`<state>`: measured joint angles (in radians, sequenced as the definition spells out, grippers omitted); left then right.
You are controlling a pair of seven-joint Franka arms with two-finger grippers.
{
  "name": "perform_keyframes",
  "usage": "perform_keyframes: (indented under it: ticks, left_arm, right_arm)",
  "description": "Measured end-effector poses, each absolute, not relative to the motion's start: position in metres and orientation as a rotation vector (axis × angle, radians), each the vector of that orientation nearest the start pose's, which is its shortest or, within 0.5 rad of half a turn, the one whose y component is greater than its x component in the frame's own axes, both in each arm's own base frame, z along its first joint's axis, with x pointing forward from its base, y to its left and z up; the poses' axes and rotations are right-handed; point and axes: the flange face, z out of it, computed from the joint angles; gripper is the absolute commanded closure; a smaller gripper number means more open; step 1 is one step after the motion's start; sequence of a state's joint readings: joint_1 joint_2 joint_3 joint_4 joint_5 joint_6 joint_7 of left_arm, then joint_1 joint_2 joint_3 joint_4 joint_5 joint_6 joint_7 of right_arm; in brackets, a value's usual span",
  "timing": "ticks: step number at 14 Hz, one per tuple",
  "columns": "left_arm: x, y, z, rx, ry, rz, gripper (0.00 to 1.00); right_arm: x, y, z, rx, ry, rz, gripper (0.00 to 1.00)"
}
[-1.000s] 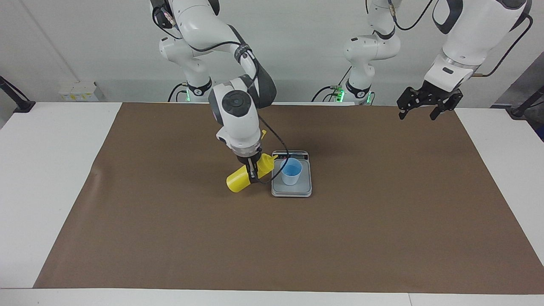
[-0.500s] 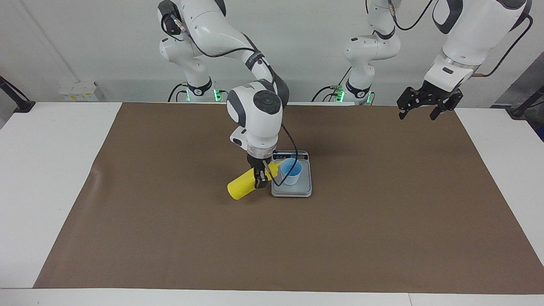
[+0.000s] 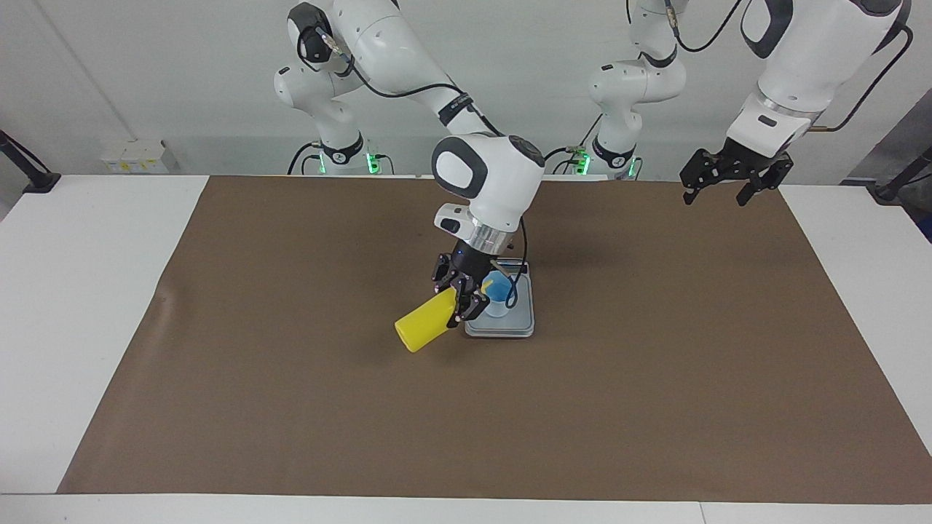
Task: Pour seasoning into cup on scale with both arms
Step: 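Lift the yellow bottle with the right gripper over the blue cup, then tilt the yellow bottle downward over the cup with the right gripper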
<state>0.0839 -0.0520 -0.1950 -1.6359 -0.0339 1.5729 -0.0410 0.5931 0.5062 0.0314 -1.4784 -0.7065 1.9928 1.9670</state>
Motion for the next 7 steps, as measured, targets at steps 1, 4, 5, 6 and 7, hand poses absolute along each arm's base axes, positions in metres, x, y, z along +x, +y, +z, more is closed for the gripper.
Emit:
perform_keyframes:
  ticks: [1, 4, 5, 6, 7]
  left_arm:
    - [0.534, -0.066, 0.622, -3.162, 0.110, 0.022, 0.00]
    - [0.534, -0.066, 0.622, -3.162, 0.110, 0.022, 0.00]
    - [0.534, -0.066, 0.622, -3.162, 0.110, 0.022, 0.00]
    - [0.534, -0.066, 0.622, -3.162, 0.110, 0.022, 0.00]
    - [0.534, -0.066, 0.622, -3.162, 0.110, 0.022, 0.00]
  right_arm:
    - [0.597, 0.378, 0.398, -2.731, 1.540, -1.040, 1.00]
    - [0.589, 0.393, 0.396, -2.746, 1.425, -1.189, 1.00]
    - [0.584, 0.400, 0.395, -2.729, 1.393, -1.244, 1.00]
    - [0.580, 0.407, 0.392, -2.707, 1.365, -1.286, 1.00]
    - [0.577, 0.412, 0.388, -2.674, 1.339, -1.311, 1.00]
